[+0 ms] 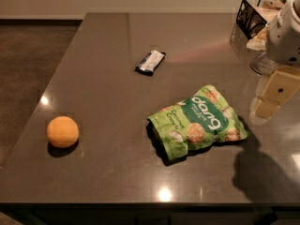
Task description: Pick orange
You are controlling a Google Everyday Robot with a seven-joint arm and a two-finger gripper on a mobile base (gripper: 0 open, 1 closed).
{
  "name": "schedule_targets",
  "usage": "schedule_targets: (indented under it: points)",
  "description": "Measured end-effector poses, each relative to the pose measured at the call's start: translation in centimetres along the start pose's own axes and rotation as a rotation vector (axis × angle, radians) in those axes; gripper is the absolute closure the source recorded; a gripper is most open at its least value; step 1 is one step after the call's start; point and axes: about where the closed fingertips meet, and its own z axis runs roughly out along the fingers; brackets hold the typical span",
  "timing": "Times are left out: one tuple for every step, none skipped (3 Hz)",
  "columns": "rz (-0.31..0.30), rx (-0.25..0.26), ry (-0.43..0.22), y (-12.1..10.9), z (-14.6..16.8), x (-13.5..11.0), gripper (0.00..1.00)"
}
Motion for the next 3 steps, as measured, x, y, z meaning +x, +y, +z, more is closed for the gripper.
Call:
schedule_targets:
  points:
    - [0.0,0.003,-0.002,0.0,-0.1,-0.1,0.0]
    - [-0.02,-0.008,-0.063,-0.3,0.4,-1.8,0.0]
    - [-0.045,-0.043,-0.15,-0.3,1.7,-4.9,0.0]
